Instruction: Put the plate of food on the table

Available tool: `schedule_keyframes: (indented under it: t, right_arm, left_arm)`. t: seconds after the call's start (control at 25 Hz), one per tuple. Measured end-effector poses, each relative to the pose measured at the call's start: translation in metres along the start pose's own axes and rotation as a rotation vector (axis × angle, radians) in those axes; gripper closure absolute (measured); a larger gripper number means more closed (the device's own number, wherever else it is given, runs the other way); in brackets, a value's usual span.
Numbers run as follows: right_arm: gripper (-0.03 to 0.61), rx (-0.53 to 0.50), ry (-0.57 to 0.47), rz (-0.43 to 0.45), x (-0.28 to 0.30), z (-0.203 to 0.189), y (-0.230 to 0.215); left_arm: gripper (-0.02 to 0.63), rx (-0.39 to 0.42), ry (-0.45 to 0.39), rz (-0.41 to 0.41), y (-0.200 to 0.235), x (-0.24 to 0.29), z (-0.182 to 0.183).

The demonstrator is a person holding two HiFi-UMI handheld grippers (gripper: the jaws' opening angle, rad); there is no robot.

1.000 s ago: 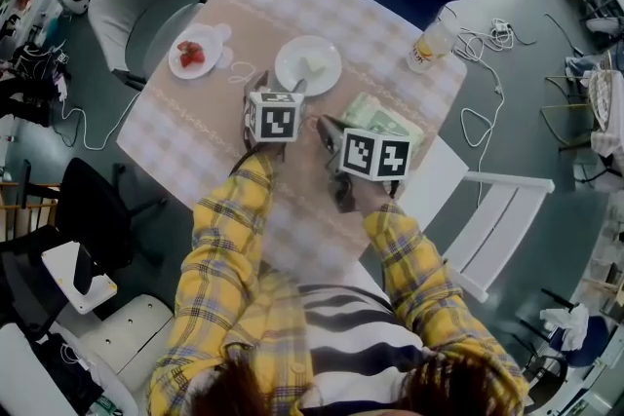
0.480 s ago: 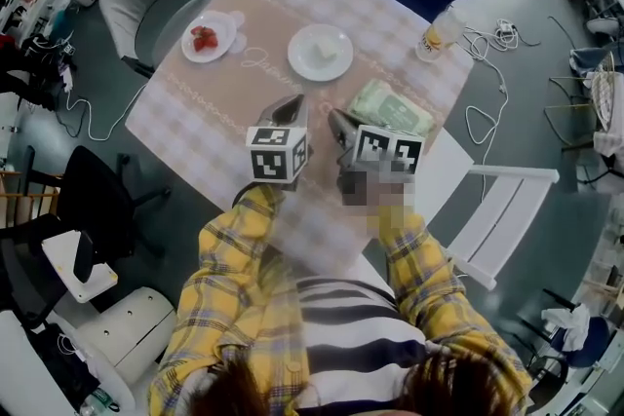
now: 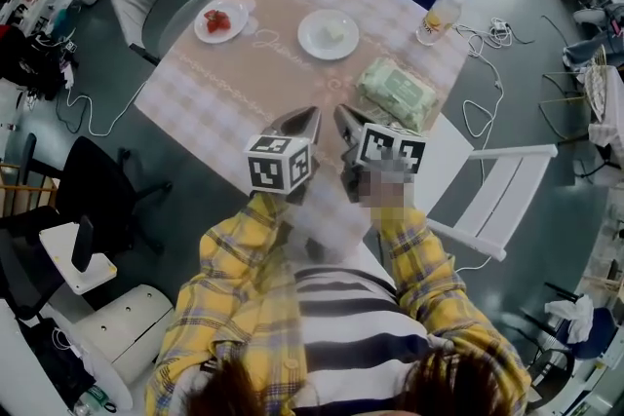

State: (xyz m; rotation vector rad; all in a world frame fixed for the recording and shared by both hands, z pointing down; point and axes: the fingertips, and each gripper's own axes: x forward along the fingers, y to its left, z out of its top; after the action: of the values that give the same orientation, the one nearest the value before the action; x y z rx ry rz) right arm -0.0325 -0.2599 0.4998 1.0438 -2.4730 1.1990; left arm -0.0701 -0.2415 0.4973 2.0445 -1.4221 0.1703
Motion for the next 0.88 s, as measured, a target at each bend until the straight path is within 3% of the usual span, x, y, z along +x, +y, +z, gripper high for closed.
schedule_keyframes:
  t: [0.88]
  right_arm:
    - [0.581, -0.067, -0.079, -0.092, -0.085, -0.076, 0.047]
  left_arm:
    - [0.611, -0.011, 0.002, -0.110, -0.039, -0.113, -0.055]
